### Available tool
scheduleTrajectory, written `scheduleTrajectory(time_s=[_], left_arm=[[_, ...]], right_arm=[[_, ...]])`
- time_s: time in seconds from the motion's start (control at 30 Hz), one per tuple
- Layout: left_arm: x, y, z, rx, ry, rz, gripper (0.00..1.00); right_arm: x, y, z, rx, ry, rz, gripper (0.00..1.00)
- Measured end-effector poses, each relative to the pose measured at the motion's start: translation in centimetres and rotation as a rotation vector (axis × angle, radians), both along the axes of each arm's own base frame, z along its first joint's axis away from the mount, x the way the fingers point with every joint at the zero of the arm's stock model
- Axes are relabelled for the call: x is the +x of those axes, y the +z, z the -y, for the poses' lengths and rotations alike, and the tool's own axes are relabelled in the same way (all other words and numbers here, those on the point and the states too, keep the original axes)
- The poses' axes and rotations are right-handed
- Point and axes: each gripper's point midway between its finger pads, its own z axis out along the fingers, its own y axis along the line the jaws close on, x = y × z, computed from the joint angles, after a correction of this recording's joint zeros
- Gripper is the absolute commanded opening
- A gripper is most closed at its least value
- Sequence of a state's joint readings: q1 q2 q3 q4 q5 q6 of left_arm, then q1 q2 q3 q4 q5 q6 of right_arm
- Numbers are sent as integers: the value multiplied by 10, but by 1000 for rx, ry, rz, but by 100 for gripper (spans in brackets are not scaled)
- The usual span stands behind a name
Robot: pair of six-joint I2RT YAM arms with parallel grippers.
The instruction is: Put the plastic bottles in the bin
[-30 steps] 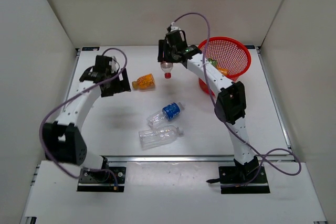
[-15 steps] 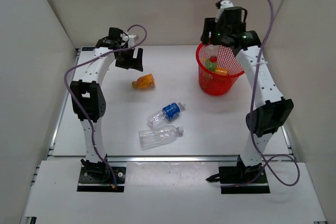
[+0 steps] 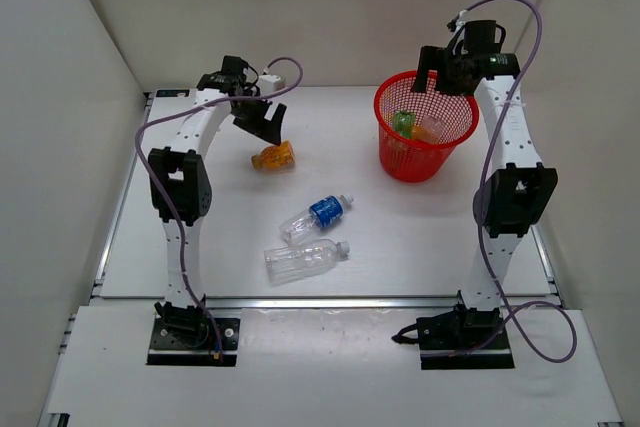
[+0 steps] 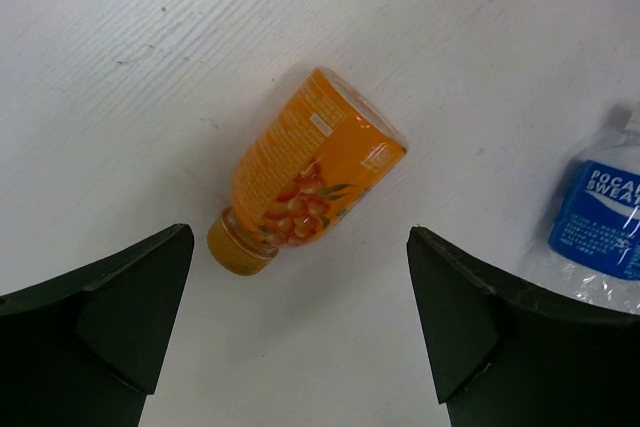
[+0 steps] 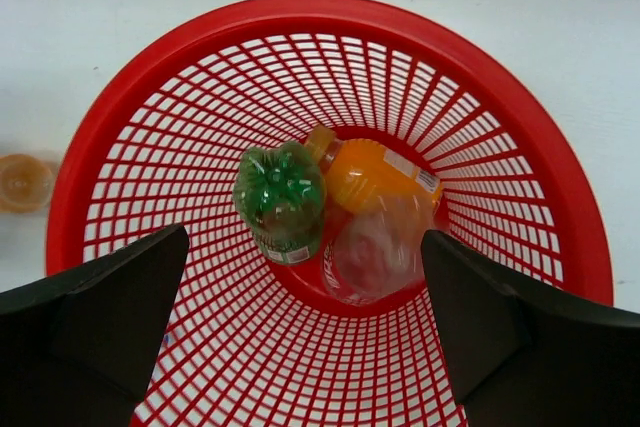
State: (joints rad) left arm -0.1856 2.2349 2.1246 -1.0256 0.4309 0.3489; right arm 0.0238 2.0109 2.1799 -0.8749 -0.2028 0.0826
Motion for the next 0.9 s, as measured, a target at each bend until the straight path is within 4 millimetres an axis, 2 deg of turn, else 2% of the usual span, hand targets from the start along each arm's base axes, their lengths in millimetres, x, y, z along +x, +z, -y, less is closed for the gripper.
scheduleTrajectory(time_s=[0.1, 0.23, 0.33, 0.5, 0.57, 0.63, 0.67, 0.73, 0.77, 0.9], left_arm=[[-3, -12, -2, 37, -40, -12, 99], [-4, -33, 4, 81, -78, -47, 98], [6, -50, 10, 102, -100, -47, 99], [5, -81, 14, 139, -114, -94, 99], [4, -92, 13, 156, -104, -114, 92], [3, -99, 14, 171, -98, -123, 72], [4, -99, 13, 179, -90, -122, 65], [5, -99, 13, 184, -73, -123, 41], [5, -99, 14, 191, -66, -121, 34], [5, -99, 18, 197, -6, -131, 26]], right_arm=[[-5, 6, -5, 32, 30, -13, 99], [-19, 34, -12, 76, 71, 24, 99], [-40, 53, -13, 80, 74, 47, 99], [-80, 73, -5, 57, 27, 54, 99], [-97, 75, -2, 60, 10, 43, 99], [-109, 76, 4, 70, -14, 39, 99], [-117, 76, 11, 72, -38, 39, 100], [-129, 77, 26, 73, -93, 47, 99], [-136, 77, 34, 73, -120, 51, 99], [-166, 72, 58, 69, -220, 66, 99]])
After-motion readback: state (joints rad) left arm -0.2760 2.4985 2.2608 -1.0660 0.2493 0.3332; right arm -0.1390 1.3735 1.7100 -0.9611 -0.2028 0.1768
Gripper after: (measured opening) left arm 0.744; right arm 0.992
